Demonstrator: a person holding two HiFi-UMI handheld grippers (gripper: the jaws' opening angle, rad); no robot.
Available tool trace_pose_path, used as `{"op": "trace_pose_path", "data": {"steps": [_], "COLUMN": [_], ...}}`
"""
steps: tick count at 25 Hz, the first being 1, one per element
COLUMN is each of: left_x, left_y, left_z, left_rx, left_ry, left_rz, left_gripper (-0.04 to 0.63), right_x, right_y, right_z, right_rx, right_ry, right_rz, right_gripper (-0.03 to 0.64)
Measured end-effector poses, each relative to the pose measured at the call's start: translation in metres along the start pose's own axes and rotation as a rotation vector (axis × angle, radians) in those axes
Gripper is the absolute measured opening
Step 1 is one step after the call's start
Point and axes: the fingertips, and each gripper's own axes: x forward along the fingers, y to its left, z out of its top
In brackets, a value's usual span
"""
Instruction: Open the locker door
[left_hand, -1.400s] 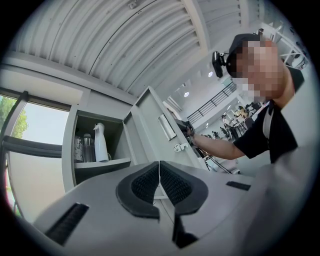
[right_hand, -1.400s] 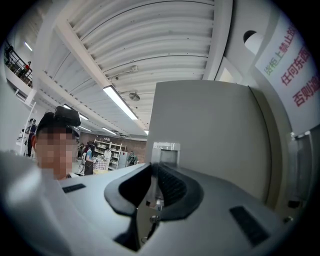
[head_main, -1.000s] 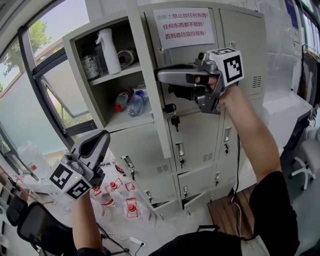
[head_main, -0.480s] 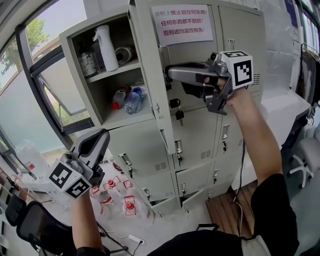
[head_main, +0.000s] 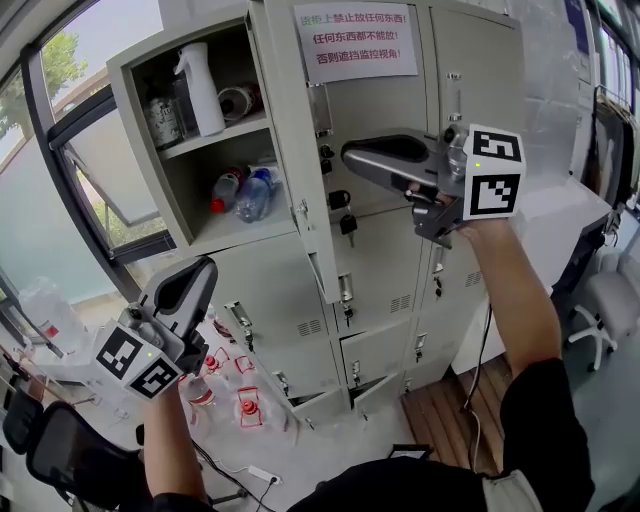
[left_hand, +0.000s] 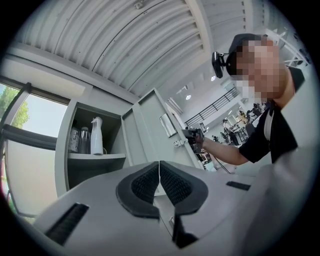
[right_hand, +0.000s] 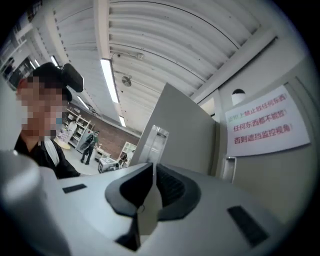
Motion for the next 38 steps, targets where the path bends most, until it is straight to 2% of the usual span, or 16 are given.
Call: {"op": "trace_pose_path", "data": {"steps": [3, 7, 12, 16, 18, 23, 26, 30, 34, 38], "left_x": [0.000, -0.003, 0.001, 0.002, -0.002, -0.010, -0.021, -0.034, -0.049, -0.068], "left_y": [-0.007, -0.026, -0.055, -0.081, -0.091, -0.111, -0.118, -0.128, -0.139, -0.155], "left_z": [0.000, -0.006, -0.019, -0.033, -0.050, -0.077, -0.096, -0.129, -0.162, -0.191], "left_rx": [0.007, 0.066, 0.128, 0.116, 0.120, 0.033, -0.013, -0.063, -0.091, -0.151], "left_ry": [-0.002, 0.016, 0.038, 0.024, 0.061, 0.047, 0.055, 0.103, 0.179, 0.218], "left_rz": [0.004, 0.008, 0.003, -0.001, 0.018, 0.072, 0.116, 0.157, 0.200, 0.238], "left_gripper": [0.018, 0.018, 0.018, 0.018, 0.018, 0.018, 0.018, 0.018, 0.018, 0.018], "right_x": [-0.012, -0.024, -0.029, -0.031, -0.030, -0.031, -0.034, -0.035, -0.036, -0.037], "right_y": [0.011, 0.036, 0.062, 0.081, 0.091, 0.114, 0.123, 0.138, 0.156, 0.181], "right_z": [-0.008, -0.023, -0.047, -0.079, -0.097, -0.134, -0.155, -0.186, -0.216, -0.250], "right_rx": [-0.070, -0.108, -0.144, -0.119, -0.108, -0.044, -0.027, -0.001, 0.074, 0.178], "right_ry": [0.016, 0.011, 0.016, 0.033, 0.041, 0.031, 0.028, 0.044, 0.047, 0.041], "right_rz": [-0.083, -0.147, -0.190, -0.206, -0.210, -0.217, -0.259, -0.279, -0.261, -0.237], "right_gripper": [0.031, 0.031, 0.026, 0.023, 0.021, 0.020, 0.018, 0.017, 0.015, 0.014]}}
